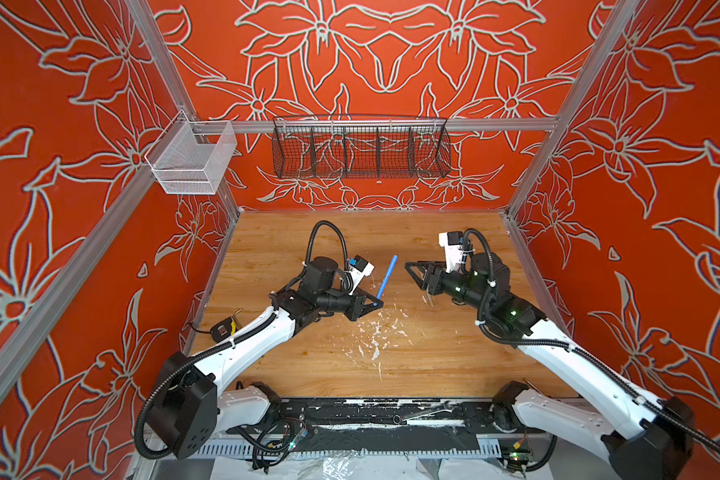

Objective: Insert the pens into the pen caps
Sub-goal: 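Open the right gripper and draw it back from the capped blue pen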

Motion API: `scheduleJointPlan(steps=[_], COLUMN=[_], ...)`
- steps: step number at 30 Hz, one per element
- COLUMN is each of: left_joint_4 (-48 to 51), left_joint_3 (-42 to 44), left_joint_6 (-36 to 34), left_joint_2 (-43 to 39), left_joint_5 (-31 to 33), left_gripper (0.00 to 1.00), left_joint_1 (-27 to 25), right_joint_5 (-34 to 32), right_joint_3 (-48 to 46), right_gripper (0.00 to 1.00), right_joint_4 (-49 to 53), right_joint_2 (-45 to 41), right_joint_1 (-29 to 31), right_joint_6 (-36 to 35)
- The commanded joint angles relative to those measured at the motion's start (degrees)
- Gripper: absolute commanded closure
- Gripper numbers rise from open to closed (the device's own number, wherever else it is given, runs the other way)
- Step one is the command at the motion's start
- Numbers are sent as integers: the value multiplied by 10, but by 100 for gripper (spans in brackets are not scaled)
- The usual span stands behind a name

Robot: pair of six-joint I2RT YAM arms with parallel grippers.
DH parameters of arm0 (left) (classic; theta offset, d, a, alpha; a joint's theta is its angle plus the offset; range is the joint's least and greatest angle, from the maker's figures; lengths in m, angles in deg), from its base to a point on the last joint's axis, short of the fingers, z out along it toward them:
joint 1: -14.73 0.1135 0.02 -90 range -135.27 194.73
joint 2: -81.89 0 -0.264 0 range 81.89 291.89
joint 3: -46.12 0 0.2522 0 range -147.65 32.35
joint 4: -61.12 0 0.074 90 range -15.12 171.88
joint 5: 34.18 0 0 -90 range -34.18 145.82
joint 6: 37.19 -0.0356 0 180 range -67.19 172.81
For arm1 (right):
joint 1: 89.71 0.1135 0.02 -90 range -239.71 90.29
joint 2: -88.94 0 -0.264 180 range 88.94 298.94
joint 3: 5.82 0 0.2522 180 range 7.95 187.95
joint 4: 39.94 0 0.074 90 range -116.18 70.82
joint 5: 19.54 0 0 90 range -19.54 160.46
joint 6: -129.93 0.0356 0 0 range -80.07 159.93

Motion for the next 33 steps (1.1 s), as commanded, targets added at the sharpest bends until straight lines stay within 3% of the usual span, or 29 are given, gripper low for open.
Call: scheduleJointPlan(steps=[1,7,23,28,33], left_joint_4=[-14,-23,-32,-34,-35], left_joint_3=[13,19,21,19,19], left_joint_6=[1,5,5,4,5], left_joint_2=[-18,-19,-12,-11,-8], left_joint_5=[-23,-32,-46,-51,-49], left_gripper=[100,100,100,100,100], left_joint_1=[0,0,-4,-6,-7], right_joint_5=[67,123,135,166,183], right_joint_3=[6,23,63,94,97], right_gripper=[42,40,40,40,47], right_joint_4=[-19,-71,-89,-92,-111], right_joint_2=[25,66,118,157,173], right_joint_1=[-12,-13,-13,-13,-13], right_joint_6=[-6,-9,-17,-18,-7])
